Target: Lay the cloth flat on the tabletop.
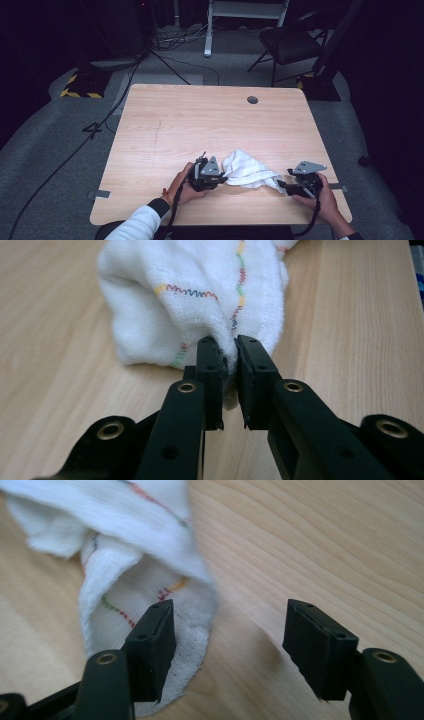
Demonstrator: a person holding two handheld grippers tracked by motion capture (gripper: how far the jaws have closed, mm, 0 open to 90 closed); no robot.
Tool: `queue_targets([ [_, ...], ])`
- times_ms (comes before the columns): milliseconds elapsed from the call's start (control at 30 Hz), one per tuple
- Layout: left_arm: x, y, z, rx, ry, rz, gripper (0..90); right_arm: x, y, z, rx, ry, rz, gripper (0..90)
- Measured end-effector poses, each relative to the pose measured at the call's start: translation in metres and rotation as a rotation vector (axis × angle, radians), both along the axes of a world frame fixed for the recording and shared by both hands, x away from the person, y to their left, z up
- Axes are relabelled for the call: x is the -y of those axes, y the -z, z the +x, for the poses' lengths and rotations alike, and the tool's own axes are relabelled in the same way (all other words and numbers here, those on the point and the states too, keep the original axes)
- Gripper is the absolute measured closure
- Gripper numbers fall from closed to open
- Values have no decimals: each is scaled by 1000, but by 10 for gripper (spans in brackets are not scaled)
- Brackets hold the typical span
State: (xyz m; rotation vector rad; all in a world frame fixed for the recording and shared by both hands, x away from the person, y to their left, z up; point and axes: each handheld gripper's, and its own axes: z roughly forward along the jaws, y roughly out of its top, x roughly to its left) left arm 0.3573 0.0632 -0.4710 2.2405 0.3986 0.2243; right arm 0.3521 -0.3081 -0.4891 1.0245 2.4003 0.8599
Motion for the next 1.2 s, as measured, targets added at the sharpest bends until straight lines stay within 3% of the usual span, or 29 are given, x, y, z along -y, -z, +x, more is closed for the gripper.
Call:
queue_targets([
  [133,-11,-8,-1,15,-28,-25,819,5,0,11,-10,65,7,322],
  [267,-16,-17,-7,38,-32,-42,821,-2,-1,22,29,63,-40,326],
  [400,-23,-23,-10,51,-52,-59,822,-10,-2,38,43,60,-55,348],
  [533,-34,-28,-9,61,-97,-86,824,-15,-7,53,65,86,-22,403],
  [600,-37,-28,-7,60,-111,-87,824,-14,-10,56,47,88,27,410],
  [733,-35,-26,-4,76,-113,-53,828,-12,-15,46,18,56,73,409],
  [900,-30,-24,-3,86,-104,-29,831,-9,-10,27,-29,10,88,410],
  [1033,-33,-25,-1,88,-122,-33,832,-13,-2,26,-64,-8,48,444],
  [1200,-38,-24,4,89,-150,-28,832,-9,1,27,-88,-29,97,548],
])
